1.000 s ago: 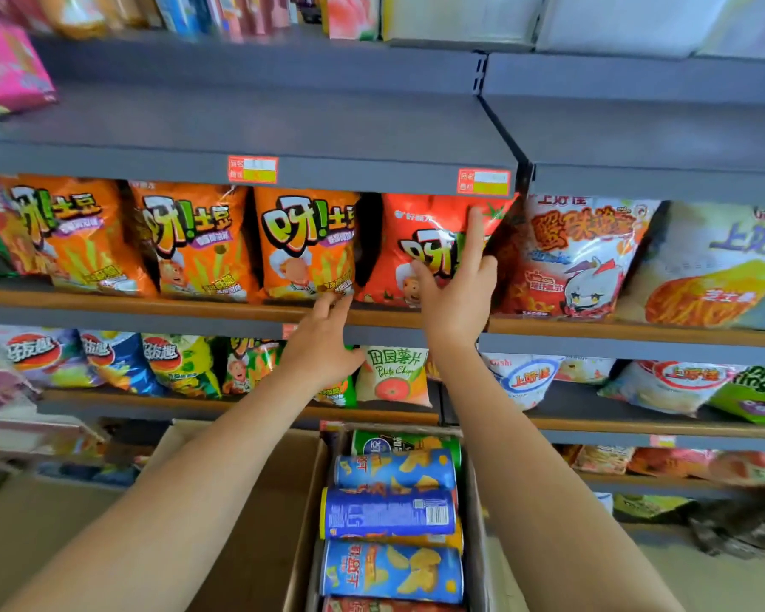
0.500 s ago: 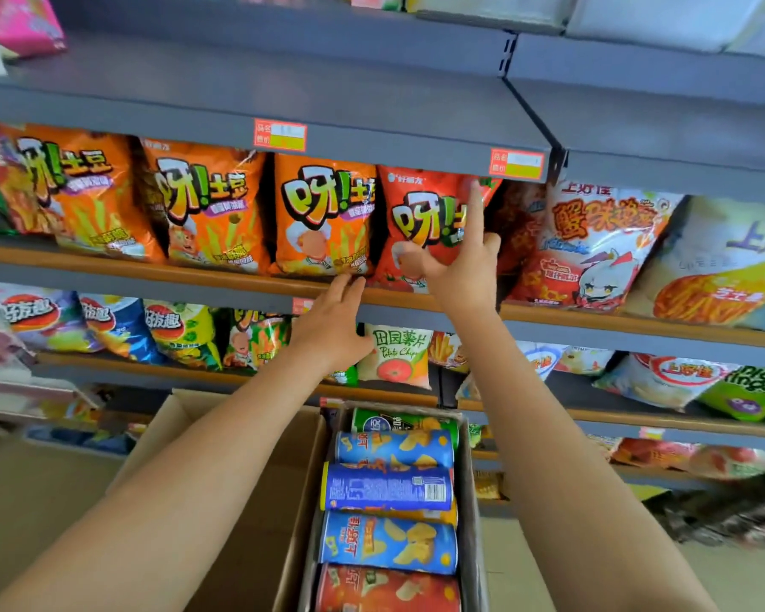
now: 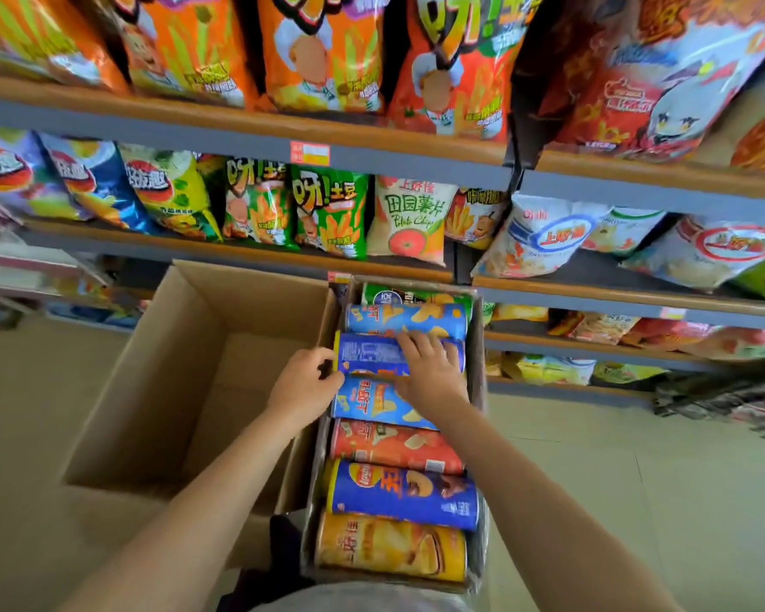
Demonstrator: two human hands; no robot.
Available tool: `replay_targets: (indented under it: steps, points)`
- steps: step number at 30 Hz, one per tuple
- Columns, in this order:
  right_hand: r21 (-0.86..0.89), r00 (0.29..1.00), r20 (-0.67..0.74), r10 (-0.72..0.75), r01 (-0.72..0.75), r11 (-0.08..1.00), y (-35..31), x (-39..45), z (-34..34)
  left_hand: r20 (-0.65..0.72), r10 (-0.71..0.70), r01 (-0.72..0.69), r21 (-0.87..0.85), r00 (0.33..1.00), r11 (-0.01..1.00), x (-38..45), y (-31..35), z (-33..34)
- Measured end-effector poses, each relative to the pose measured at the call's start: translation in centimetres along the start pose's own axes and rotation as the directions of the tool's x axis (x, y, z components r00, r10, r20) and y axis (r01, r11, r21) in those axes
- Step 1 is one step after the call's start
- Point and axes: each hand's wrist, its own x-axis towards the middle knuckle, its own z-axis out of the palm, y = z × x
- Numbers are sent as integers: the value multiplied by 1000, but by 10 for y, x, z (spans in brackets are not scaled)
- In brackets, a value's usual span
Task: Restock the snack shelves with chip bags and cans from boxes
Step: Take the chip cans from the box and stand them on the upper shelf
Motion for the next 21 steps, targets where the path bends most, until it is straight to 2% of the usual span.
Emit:
replay_targets:
  steps: [4, 6, 8, 10, 13, 15, 16, 18, 21]
  points:
    - [-233, 1000, 15, 0, 3, 973, -4, 15, -8, 24, -77, 78, -19, 997, 997, -21, -14, 3]
    - [-239, 999, 50, -6, 18, 971, -6, 18, -15, 42, -109, 113, -95, 993, 989, -27, -14, 4]
    - [-92, 999, 35, 3, 0, 996, -5, 11, -21, 79, -158, 174, -283, 984, 943, -32, -7, 7]
    - [171, 998, -29, 48, -43, 984, -9, -9, -30, 160, -191, 247, -510, 968, 824, -36, 3, 12]
    - [573, 989, -89, 118, -46, 818, -20, -48, -46, 288, -60, 257, -720, 956, 644, -46, 16, 22]
    - [719, 986, -110, 123, -6, 695, -23, -66, -46, 317, 8, 266, -809, 948, 524, -50, 18, 26]
    - [743, 986, -103, 130, -10, 669, -22, -71, -43, 318, 1, 275, -823, 948, 497, -52, 17, 24]
    - [676, 984, -84, 159, -61, 734, -11, -69, -31, 301, -75, 293, -793, 951, 533, -57, 13, 18]
    - [345, 989, -58, 137, -109, 932, 7, -55, -10, 269, -167, 315, -743, 948, 591, -66, -2, 9]
